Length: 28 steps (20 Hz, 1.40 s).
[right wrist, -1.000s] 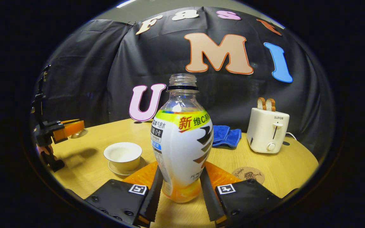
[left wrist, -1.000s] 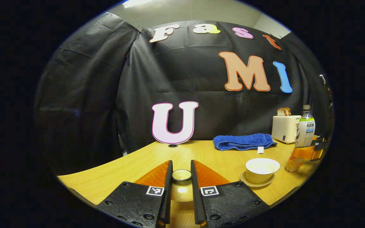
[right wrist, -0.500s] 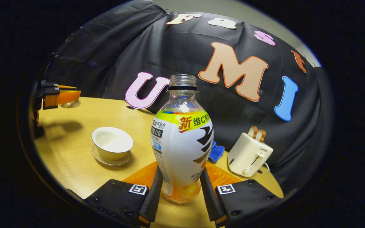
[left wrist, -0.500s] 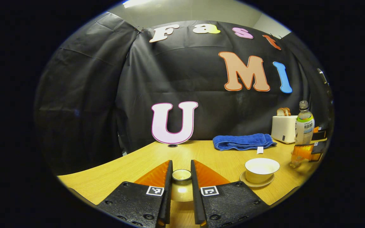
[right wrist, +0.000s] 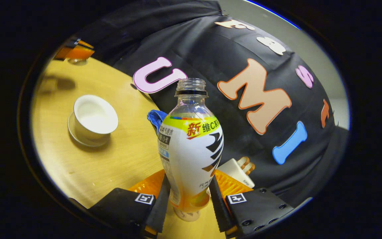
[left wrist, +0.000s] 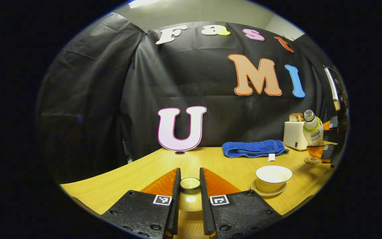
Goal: Open the teacup lid with one hand, grasp the water bottle and pour water into the teacup with the other hand; after pouring, place the water bottle on the coaster and then close the teacup lid.
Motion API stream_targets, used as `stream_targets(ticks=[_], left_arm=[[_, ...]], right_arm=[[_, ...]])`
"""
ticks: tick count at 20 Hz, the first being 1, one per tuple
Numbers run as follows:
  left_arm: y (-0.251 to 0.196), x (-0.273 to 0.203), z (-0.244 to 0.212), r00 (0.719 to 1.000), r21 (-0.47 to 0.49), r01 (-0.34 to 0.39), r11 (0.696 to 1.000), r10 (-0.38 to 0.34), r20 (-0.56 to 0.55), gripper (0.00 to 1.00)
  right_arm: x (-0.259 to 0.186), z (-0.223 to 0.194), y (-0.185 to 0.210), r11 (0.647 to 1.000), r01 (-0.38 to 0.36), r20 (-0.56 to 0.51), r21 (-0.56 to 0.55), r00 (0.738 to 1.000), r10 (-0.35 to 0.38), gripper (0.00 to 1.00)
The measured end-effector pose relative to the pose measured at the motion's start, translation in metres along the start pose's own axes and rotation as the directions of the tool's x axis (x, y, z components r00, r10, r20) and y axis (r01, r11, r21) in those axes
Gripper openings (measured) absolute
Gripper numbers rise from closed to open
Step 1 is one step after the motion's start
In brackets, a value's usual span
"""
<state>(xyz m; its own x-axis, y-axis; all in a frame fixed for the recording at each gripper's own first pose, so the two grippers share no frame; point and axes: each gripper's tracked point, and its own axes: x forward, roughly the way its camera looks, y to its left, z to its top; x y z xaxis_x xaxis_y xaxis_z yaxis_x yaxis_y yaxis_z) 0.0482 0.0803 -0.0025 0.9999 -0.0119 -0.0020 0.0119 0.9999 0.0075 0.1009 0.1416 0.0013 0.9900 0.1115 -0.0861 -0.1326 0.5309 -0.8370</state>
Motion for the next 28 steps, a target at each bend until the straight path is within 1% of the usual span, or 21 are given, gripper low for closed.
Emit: stream_targets(ticks=[2,4,7,10,12,15,19,22,25,28], left_arm=[[0.0,0.0,0.0,1.0,0.0,0.001,1.0,-0.001,0.0,0.27],[0.0,0.0,0.0,1.0,0.0,0.001,1.0,-0.001,0.001,0.27],[0.0,0.0,0.0,1.0,0.0,0.004,1.0,-0.004,0.0,0.27],[-0.001,0.0,0.0,1.0,0.0,0.01,1.0,-0.01,-0.001,0.27],[-0.001,0.001,0.0,1.0,0.0,0.01,1.0,-0.01,0.0,0.27],[-0.001,0.001,0.0,1.0,-0.001,0.01,1.0,-0.01,-0.001,0.27],[-0.001,0.001,-0.001,1.0,-0.001,0.011,1.0,-0.011,-0.001,0.28],[-0.001,0.001,-0.001,1.0,-0.002,0.013,1.0,-0.013,-0.001,0.27],[-0.001,0.001,-0.001,1.0,-0.001,0.013,1.0,-0.013,-0.001,0.27],[-0.001,0.001,-0.001,1.0,-0.002,0.014,1.0,-0.014,-0.001,0.27]], right_arm=[[0.0,-0.002,0.001,0.995,-0.001,0.006,-0.104,1.0,0.002,0.65],[0.007,-0.003,0.009,0.986,-0.021,-0.005,-0.164,1.0,0.02,0.64],[0.015,-0.003,0.012,0.964,-0.014,-0.004,-0.265,1.0,0.014,0.65],[0.026,-0.01,0.024,0.949,-0.028,-0.018,-0.314,1.0,0.024,0.63],[0.028,-0.009,0.021,0.935,-0.014,-0.009,-0.355,1.0,0.012,0.64],[0.031,-0.003,0.02,0.901,0.011,0.016,-0.433,1.0,-0.005,0.65],[0.029,0.01,0.023,0.842,0.053,0.075,-0.537,0.997,-0.015,0.65],[0.029,0.01,0.026,0.812,0.064,0.087,-0.581,0.996,-0.016,0.65],[0.028,0.016,0.025,0.761,0.1,0.112,-0.641,0.993,-0.036,0.65],[0.029,0.018,0.022,0.734,0.12,0.131,-0.668,0.99,-0.043,0.64]])
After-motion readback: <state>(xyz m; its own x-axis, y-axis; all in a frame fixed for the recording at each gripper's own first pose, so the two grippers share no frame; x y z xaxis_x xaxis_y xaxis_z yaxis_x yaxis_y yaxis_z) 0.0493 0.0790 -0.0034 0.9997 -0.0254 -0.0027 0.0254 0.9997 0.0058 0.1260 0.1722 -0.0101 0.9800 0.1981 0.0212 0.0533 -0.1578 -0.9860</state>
